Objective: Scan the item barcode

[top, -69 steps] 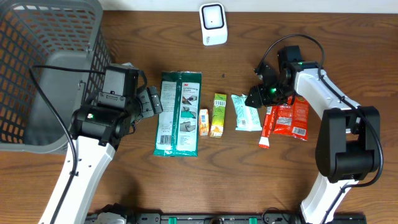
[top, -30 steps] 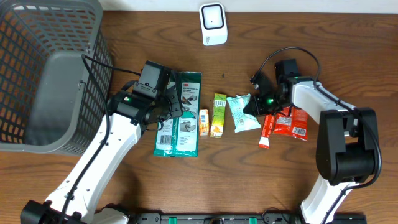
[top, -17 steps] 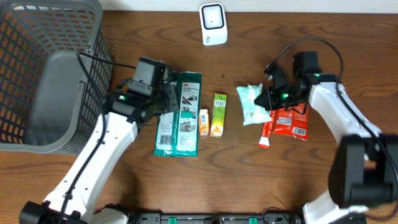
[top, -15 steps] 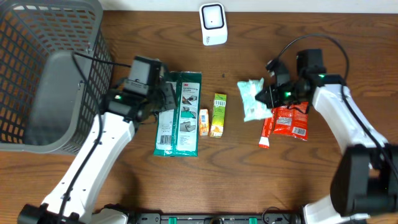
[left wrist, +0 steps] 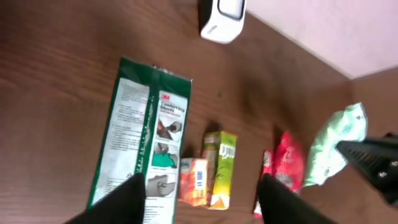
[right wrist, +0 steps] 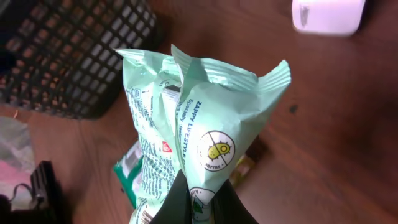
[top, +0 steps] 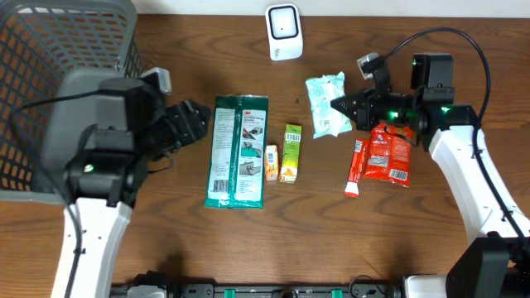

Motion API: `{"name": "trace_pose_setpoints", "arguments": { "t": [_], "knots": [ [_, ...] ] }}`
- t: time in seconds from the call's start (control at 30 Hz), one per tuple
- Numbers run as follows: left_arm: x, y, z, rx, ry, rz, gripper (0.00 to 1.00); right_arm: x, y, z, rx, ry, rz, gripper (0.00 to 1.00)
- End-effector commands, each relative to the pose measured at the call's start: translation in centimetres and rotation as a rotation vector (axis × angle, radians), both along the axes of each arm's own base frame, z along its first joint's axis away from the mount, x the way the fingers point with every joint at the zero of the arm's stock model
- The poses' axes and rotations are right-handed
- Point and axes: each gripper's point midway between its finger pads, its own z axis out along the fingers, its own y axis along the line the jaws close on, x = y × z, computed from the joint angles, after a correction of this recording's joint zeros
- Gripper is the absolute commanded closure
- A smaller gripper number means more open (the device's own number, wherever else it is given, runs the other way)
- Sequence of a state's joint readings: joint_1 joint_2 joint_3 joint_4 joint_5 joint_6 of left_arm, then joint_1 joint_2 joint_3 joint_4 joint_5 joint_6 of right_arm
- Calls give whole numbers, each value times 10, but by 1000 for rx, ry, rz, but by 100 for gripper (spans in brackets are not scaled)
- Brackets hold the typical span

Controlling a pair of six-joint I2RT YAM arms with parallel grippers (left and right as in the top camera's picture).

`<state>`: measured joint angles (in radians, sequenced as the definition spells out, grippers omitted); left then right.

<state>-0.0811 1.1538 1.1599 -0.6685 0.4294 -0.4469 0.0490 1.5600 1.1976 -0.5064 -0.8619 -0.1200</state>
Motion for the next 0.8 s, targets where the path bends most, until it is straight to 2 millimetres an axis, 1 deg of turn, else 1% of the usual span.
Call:
{"name": "trace_pose_setpoints", "arguments": {
  "t": [0.0, 0.03, 0.1, 0.2, 0.27, 0.37, 0.47, 0.5, 0.53, 0.57, 0.7, 0.77],
  "knots": [
    [-1, 6, 10, -34, -28, -2, 34, 11, 7, 15, 2, -28, -46, 99],
    [0, 10, 10, -34, -28, 10, 32, 16, 7, 17, -9, -28, -83, 99],
    [2, 17, 10, -34, -28, 31, 31, 23, 10, 28, -27, -60, -102, 99],
    [5, 29, 14, -47, -29, 82, 32, 34, 9, 52, -77, -108, -148, 99],
    [8, 38, 23, -47, -50, 106, 32, 42, 1, 71, -137, -144, -204, 99],
    [11, 53, 45, -26, -101, 141, 32, 50, -12, 102, -205, -195, -289, 99],
    [15, 70, 61, -6, -145, 197, 31, 57, -17, 125, -231, -257, -340, 99],
    [17, 72, 64, -5, -162, 204, 30, 60, -16, 129, -233, -278, -348, 99],
    [19, 75, 66, -3, -173, 210, 14, 64, -14, 134, -251, -328, -341, 99],
    [19, 75, 66, -4, -171, 209, 9, 65, -10, 135, -263, -356, -321, 99],
    [20, 75, 64, -4, -168, 209, 9, 72, 2, 139, -284, -419, -303, 99],
    [20, 75, 64, -4, -168, 209, 9, 81, 6, 136, -329, -451, -333, 99]
  ]
}}
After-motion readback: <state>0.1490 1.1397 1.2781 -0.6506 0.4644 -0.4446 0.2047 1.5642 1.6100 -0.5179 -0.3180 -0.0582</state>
